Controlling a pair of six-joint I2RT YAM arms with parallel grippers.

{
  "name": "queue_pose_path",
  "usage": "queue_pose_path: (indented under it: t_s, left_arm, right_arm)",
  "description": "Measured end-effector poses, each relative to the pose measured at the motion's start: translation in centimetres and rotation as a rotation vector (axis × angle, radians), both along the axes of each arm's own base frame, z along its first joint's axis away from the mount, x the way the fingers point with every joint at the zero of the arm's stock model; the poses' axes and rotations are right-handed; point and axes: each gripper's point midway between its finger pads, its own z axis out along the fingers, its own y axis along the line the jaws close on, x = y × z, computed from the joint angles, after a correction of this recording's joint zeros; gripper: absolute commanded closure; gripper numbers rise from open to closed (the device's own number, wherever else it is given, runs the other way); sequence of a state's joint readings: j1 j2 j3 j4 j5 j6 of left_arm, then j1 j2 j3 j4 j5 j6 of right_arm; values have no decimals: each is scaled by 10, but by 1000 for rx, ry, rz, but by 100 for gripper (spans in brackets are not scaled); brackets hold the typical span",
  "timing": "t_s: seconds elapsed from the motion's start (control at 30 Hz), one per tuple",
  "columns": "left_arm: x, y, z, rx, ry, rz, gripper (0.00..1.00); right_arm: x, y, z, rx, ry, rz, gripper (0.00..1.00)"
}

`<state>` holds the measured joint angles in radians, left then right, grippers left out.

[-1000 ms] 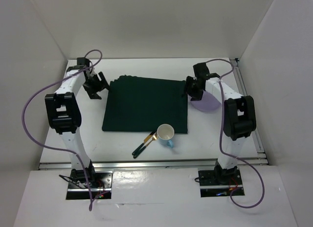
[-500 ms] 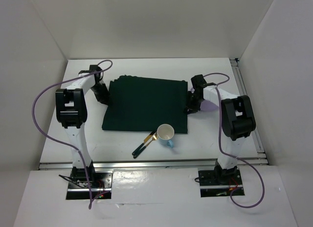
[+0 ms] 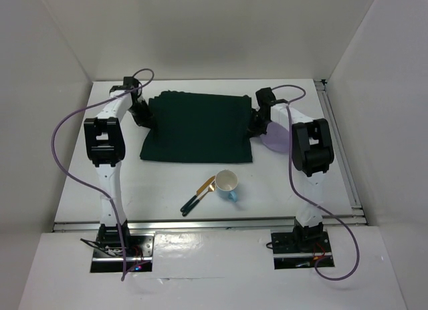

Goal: Set the dinner table for one person

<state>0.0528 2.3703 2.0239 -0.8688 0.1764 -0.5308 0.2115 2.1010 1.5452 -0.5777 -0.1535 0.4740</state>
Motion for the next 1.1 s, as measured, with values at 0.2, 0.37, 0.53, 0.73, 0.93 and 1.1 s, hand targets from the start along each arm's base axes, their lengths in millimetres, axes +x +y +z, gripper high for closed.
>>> queue_pose_path:
  t_s: [0.2, 0.37, 0.53, 0.73, 0.93, 1.1]
  left_arm:
    - [19, -4, 3, -27, -41, -6, 100]
    - [18, -7, 2, -47, -40, -10, 100]
    - [16, -10, -1, -70, -36, 0, 98]
    - [-2, -11, -1, -71, -17, 1, 100]
    - [-15, -10, -3, -63, 3, 4, 100]
    - [-28, -9, -2, -53, 25, 2, 99]
  right_arm:
    - [32, -5, -2, 9, -32, -28, 100]
    - [37, -14, -2, -9, -40, -52, 100]
    - [35, -19, -4, -23, -48, -68, 100]
    - [29, -24, -4, -27, -51, -78, 100]
    - [13, -28, -4, -38, -47, -83, 100]
    - [-10, -29, -4, -48, -29, -81, 100]
